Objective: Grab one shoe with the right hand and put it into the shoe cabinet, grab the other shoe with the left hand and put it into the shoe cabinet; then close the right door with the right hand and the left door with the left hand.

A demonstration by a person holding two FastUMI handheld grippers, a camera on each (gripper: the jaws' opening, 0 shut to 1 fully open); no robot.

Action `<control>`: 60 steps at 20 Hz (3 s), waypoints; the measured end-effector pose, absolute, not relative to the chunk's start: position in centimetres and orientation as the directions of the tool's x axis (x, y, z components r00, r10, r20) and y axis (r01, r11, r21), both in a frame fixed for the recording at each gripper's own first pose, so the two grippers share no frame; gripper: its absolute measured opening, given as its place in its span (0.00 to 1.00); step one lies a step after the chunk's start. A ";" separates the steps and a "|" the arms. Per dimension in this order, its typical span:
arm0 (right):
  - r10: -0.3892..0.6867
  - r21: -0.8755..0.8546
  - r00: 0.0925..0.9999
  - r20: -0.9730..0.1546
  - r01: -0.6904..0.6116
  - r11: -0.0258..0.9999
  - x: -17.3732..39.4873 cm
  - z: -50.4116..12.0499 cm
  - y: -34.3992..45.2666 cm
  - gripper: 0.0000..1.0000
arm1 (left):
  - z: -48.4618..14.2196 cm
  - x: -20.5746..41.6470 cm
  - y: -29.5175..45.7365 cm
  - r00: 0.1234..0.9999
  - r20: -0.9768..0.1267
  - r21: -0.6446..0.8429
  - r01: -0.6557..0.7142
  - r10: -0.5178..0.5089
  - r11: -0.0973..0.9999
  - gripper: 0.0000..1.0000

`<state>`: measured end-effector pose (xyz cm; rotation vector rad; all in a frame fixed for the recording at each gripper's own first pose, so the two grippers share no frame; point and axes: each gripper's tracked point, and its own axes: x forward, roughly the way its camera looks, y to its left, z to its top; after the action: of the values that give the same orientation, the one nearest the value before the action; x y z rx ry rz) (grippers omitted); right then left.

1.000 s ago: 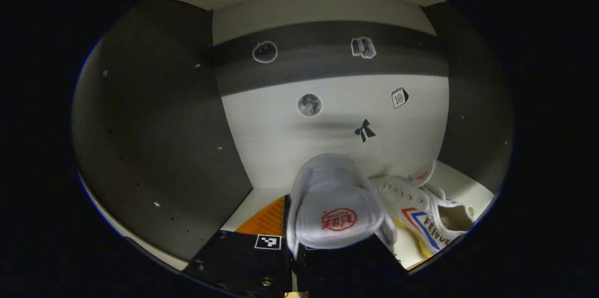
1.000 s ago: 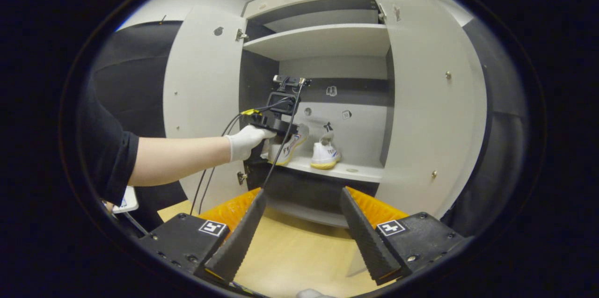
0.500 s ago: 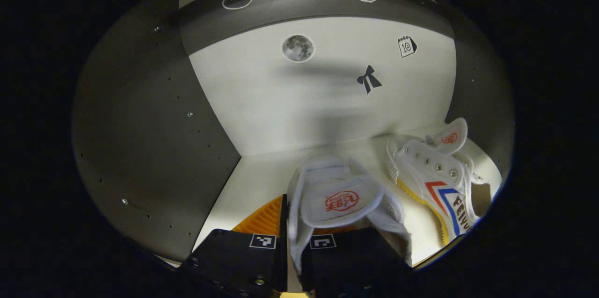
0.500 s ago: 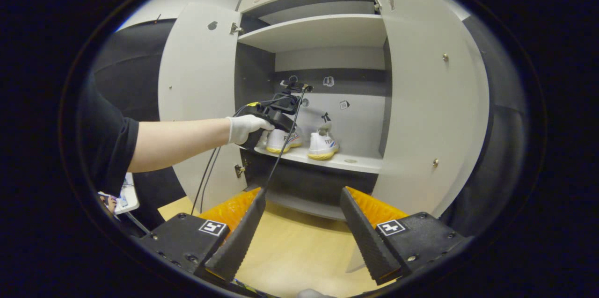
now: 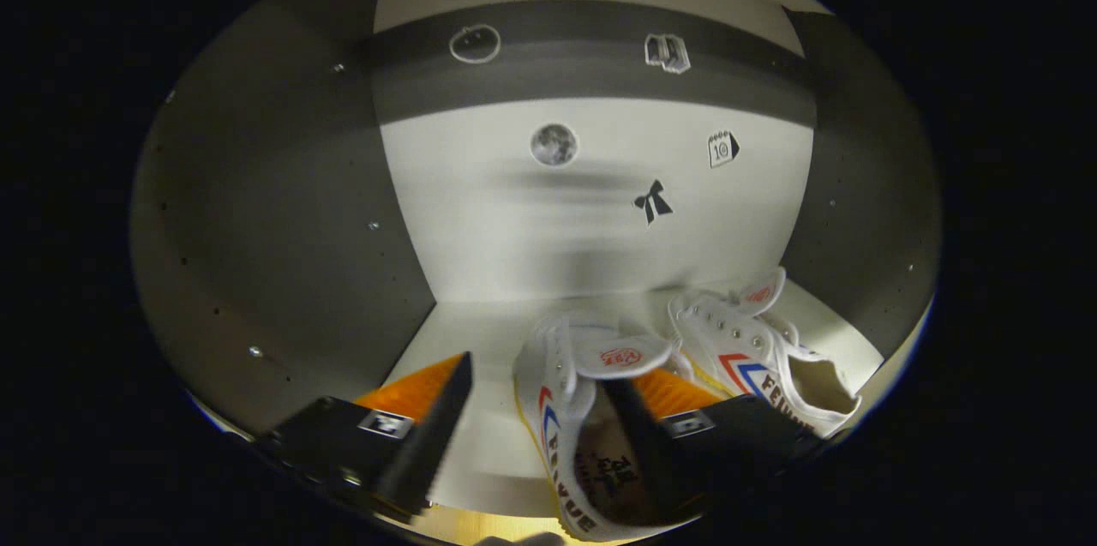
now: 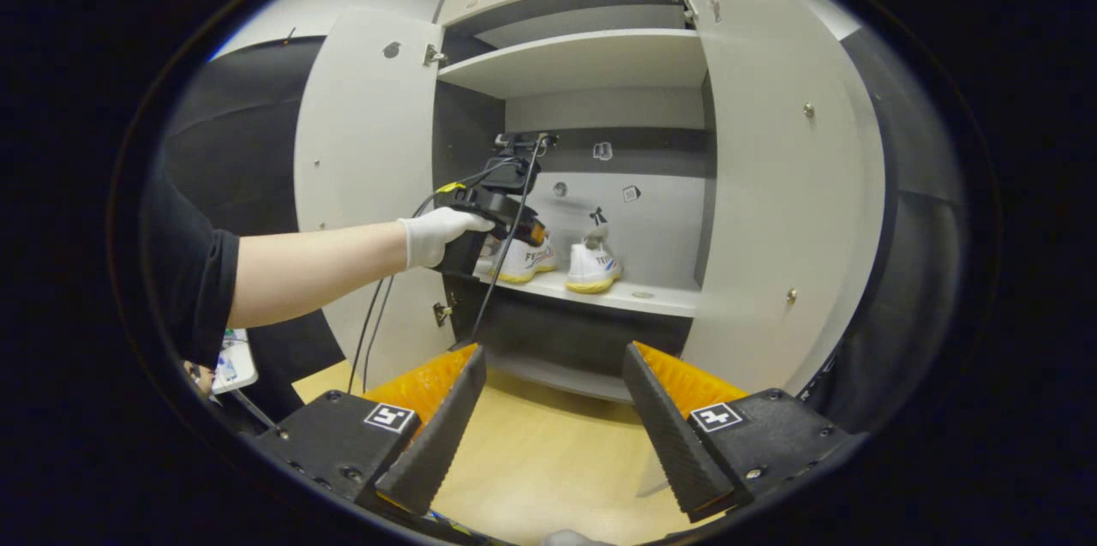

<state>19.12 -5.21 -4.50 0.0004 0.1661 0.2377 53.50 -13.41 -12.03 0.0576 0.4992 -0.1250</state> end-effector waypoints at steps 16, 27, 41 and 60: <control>0.114 0.038 0.992 -0.062 -0.111 0.993 14.0 -0.7 -3.5 1.00 | -0.8 38.0 -11.7 0.975 -0.156 0.061 0.169 -0.158 0.984 0.96; -0.086 0.023 0.996 0.012 0.086 0.996 5.6 1.7 -4.1 0.99 | 0.9 20.0 -7.4 0.973 -0.060 0.037 0.224 -0.222 0.974 0.96; -0.247 0.078 0.966 -0.079 0.253 0.964 2.9 -1.6 -13.3 0.99 | -5.4 7.9 -3.1 0.987 -0.085 -0.039 0.136 -0.139 0.990 0.96; -0.245 0.051 0.969 0.020 0.243 0.969 17.1 5.0 -28.4 1.00 | -4.8 9.6 -10.1 0.997 -0.074 -0.076 0.033 -0.038 0.997 0.95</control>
<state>17.06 -28.41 5.02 0.0487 -0.0259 -0.2466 9.64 -10.05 -4.83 -0.0744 0.0750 -0.0354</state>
